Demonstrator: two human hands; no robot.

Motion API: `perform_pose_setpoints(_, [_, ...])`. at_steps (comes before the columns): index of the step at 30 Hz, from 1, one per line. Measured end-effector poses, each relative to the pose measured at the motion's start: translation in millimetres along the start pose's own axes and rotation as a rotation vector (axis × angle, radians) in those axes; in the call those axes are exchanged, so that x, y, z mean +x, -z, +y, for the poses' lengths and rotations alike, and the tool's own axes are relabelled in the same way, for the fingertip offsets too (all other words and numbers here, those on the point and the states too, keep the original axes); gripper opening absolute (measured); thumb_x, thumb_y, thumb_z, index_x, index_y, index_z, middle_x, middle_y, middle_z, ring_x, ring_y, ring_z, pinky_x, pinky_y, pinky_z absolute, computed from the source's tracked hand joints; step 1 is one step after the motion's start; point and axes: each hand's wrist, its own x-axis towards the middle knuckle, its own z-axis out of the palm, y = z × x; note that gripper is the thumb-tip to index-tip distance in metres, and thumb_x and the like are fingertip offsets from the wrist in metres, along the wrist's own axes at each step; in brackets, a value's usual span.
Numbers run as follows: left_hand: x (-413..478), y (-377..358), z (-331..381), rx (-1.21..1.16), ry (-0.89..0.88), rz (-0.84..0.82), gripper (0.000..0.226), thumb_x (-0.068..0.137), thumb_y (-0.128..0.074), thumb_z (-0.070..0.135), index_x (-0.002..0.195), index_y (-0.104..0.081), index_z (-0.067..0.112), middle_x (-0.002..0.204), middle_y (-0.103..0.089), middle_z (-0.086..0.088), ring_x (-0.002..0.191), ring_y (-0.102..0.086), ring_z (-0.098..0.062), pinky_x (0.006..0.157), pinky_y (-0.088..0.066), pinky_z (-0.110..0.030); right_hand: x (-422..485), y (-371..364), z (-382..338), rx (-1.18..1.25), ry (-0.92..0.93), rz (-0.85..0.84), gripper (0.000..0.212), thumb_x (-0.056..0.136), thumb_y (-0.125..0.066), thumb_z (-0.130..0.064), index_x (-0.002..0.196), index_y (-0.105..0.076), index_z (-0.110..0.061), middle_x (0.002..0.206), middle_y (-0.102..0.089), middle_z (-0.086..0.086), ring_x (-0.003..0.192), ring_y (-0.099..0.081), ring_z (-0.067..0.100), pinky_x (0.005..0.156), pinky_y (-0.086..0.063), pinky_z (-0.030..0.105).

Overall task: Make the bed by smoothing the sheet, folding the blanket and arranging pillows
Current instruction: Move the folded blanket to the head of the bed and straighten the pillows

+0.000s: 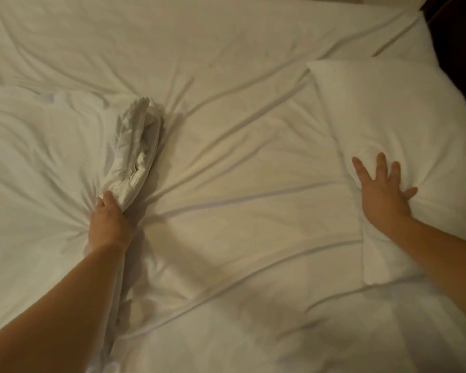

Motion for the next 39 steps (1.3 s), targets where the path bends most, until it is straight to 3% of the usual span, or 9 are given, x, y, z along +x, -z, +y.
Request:
perform_pose_setpoints(9, [-14, 16, 17, 0.068, 0.028, 0.005, 0.043, 0.092, -0.056, 0.010, 0.131, -0.040, 0.001, 0.121, -0.056, -0.036, 0.104, -0.058, -0.058, 0.090, -0.048, -0.059, 3, -4, 6, 0.077, 0.018, -0.016, 0.076, 0.099, -0.039, -0.004, 0.157, -0.006, -0.041, 0.166, -0.003, 0.011, 0.149, -0.011, 0.040, 0.095, -0.036, 0.077])
perform_pose_setpoints(12, [-26, 30, 39, 0.049, 0.007, 0.041, 0.045, 0.091, -0.052, 0.006, 0.135, -0.041, 0.002, 0.119, -0.057, -0.036, 0.105, -0.057, -0.057, 0.091, -0.046, -0.058, 3, 8, 27, 0.158, 0.046, 0.022, 0.084, 0.096, -0.043, 0.002, 0.158, -0.006, -0.041, 0.166, -0.003, 0.010, 0.148, -0.012, 0.038, 0.097, -0.039, 0.073])
perform_pose_setpoints(18, [-40, 70, 125, 0.005, -0.093, 0.139, 0.029, 0.096, -0.054, 0.010, 0.124, -0.044, 0.009, 0.110, -0.061, -0.032, 0.098, -0.061, -0.053, 0.086, -0.052, -0.058, -3, 59, 113, 0.390, 0.104, 0.071, 0.097, 0.086, -0.040, 0.016, 0.157, -0.011, -0.043, 0.167, -0.007, 0.008, 0.148, -0.019, 0.037, 0.117, -0.030, 0.052])
perform_pose_setpoints(21, [-48, 79, 206, -0.041, -0.174, 0.130, 0.029, 0.092, -0.053, 0.006, 0.120, -0.045, 0.008, 0.105, -0.061, -0.032, 0.096, -0.061, -0.054, 0.084, -0.052, -0.056, -6, 82, 160, 0.509, 0.127, 0.083, 0.098, 0.085, -0.038, 0.019, 0.156, -0.014, -0.044, 0.167, -0.006, 0.006, 0.149, -0.021, 0.033, 0.116, -0.029, 0.045])
perform_pose_setpoints(23, [-68, 66, 273, -0.082, -0.225, 0.087, 0.031, 0.088, -0.050, 0.000, 0.118, -0.046, 0.004, 0.105, -0.061, -0.032, 0.097, -0.061, -0.054, 0.084, -0.051, -0.055, -9, 93, 189, 0.582, 0.119, 0.081, 0.099, 0.085, -0.037, 0.020, 0.156, -0.015, -0.046, 0.168, -0.005, 0.003, 0.149, -0.022, 0.030, 0.117, -0.031, 0.044])
perform_pose_setpoints(27, [-124, 9, 402, -0.140, -0.349, -0.061, 0.031, 0.091, -0.048, 0.001, 0.122, -0.047, 0.001, 0.108, -0.062, -0.029, 0.101, -0.063, -0.050, 0.087, -0.051, -0.051, -14, 101, 244, 0.677, 0.124, 0.096, 0.097, 0.088, -0.036, 0.018, 0.154, -0.013, -0.051, 0.168, -0.004, -0.001, 0.152, -0.015, 0.024, 0.122, -0.022, 0.041])
perform_pose_setpoints(31, [-174, -60, 486, -0.103, -0.418, -0.173, 0.041, 0.092, -0.045, 0.000, 0.132, -0.045, -0.002, 0.114, -0.063, -0.027, 0.107, -0.063, -0.047, 0.092, -0.050, -0.048, -17, 94, 292, 0.773, 0.123, 0.149, 0.093, 0.092, -0.032, 0.015, 0.154, -0.016, -0.052, 0.167, -0.006, -0.004, 0.152, -0.015, 0.022, 0.123, -0.023, 0.043])
perform_pose_setpoints(35, [-189, -105, 502, -0.064, -0.369, -0.187, 0.045, 0.094, -0.046, 0.003, 0.138, -0.040, 0.001, 0.117, -0.063, -0.026, 0.110, -0.062, -0.047, 0.094, -0.050, -0.050, -13, 82, 306, 0.861, 0.128, 0.189, 0.092, 0.091, -0.027, 0.015, 0.154, -0.017, -0.052, 0.168, -0.006, -0.005, 0.152, -0.015, 0.022, 0.123, -0.021, 0.040])
perform_pose_setpoints(39, [-195, -124, 495, -0.117, -0.337, -0.152, 0.051, 0.090, -0.050, 0.002, 0.140, -0.041, 0.006, 0.116, -0.063, -0.026, 0.110, -0.061, -0.048, 0.095, -0.049, -0.051, -13, 69, 303, 0.901, 0.127, 0.175, 0.097, 0.087, -0.029, 0.020, 0.155, -0.018, -0.049, 0.168, -0.005, -0.004, 0.151, -0.019, 0.019, 0.113, -0.023, 0.024])
